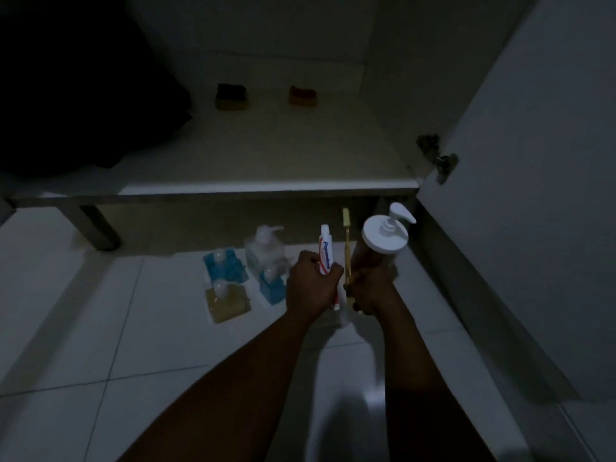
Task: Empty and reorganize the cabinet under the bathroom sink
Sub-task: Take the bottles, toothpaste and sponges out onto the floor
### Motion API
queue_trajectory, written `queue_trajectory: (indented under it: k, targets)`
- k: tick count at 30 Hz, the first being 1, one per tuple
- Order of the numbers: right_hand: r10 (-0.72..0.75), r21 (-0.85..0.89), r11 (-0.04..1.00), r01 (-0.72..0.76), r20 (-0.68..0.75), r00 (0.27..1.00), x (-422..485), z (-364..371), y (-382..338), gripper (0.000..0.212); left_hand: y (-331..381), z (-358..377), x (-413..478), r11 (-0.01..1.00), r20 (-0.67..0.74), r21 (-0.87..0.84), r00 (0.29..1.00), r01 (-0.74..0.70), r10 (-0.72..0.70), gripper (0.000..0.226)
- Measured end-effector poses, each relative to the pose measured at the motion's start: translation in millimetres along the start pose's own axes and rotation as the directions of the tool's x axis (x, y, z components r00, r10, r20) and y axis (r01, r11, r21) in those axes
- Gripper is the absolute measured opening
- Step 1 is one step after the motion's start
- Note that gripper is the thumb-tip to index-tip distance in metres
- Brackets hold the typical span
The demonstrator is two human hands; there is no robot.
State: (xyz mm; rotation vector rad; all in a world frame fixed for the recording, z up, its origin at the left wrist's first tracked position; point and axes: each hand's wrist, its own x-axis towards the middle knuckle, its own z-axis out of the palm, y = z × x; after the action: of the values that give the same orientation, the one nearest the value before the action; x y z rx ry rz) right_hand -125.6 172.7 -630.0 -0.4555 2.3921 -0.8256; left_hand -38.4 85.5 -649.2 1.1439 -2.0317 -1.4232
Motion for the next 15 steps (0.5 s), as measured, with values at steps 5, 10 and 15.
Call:
queue_trajectory:
  k: [5, 10, 15]
  targets:
    - [0.176, -0.123, 0.980, -0.157, 0.161, 0.971, -21, -1, 78, 0.023, -25, 26, -34, 0.981, 0.125, 0.195, 0.992, -0.026, 0.002, 0.039]
    - [0.300, -0.156, 0.949, -0.273, 0.190, 0.935, -46, 0, 137, 0.013, -41, 62, -69, 0.964, 0.287, 0.259, 0.958, -0.058, -0.019, 0.045]
    - [0.280, -0.129, 0.957, -0.259, 0.195, 0.940, -40, -6, 148, 0.019, -41, 88, -71, 0.914, 0.344, 0.404, 0.931, -0.029, -0.123, 0.054]
